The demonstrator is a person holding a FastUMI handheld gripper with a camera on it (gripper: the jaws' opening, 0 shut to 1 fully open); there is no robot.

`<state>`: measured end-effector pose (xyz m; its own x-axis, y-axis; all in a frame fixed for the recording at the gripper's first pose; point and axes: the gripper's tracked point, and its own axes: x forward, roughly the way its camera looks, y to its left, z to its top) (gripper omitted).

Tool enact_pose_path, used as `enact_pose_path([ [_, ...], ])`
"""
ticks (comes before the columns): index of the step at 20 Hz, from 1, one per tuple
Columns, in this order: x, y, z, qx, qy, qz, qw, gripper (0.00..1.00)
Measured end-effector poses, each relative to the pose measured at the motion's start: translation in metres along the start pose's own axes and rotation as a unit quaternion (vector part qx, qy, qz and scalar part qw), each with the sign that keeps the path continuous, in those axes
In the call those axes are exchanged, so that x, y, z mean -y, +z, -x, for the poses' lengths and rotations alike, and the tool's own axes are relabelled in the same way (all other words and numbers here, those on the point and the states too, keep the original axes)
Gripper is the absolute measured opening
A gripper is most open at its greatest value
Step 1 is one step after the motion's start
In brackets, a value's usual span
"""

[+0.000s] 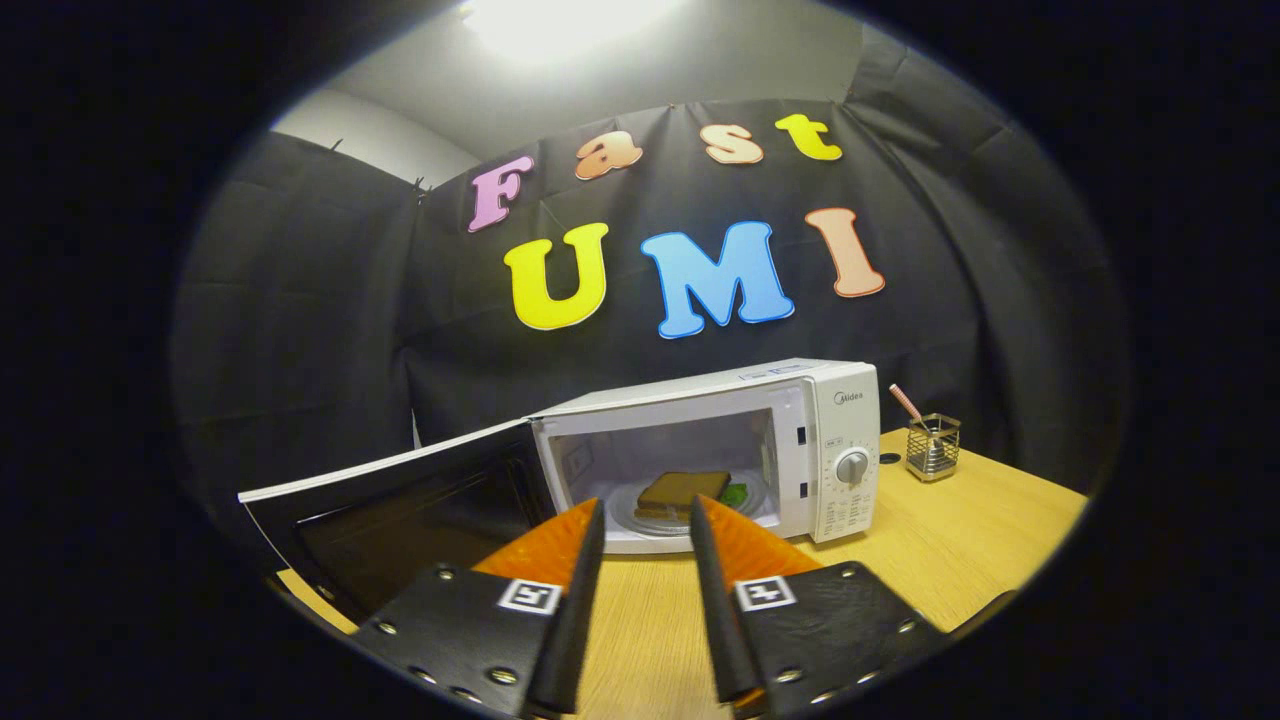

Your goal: Open the microwave, put the food inside, and close the microwave door.

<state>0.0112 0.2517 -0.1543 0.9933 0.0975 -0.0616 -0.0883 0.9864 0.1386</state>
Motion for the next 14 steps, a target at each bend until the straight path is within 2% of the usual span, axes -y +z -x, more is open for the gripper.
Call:
enact_pose_path([
  [1,-0.002,0.000,0.003,0.003,0.001,0.008,1.000,0.32],
  [2,-0.008,0.000,0.008,0.001,0.007,0.013,1.000,0.25],
  [3,-0.012,-0.003,0.011,-0.002,0.011,0.012,1.000,0.25],
  [4,-0.017,-0.002,0.016,-0.004,0.017,0.007,1.000,0.14],
  [5,-0.027,-0.002,0.021,-0.007,0.029,0.002,1.000,0.11],
  [8,-0.056,0.008,0.034,-0.003,0.062,-0.005,0.998,0.13],
  [9,-0.067,0.007,0.038,-0.002,0.072,-0.007,0.997,0.03],
  [14,-0.127,0.026,0.070,0.011,0.136,-0.009,0.991,0.03],
])
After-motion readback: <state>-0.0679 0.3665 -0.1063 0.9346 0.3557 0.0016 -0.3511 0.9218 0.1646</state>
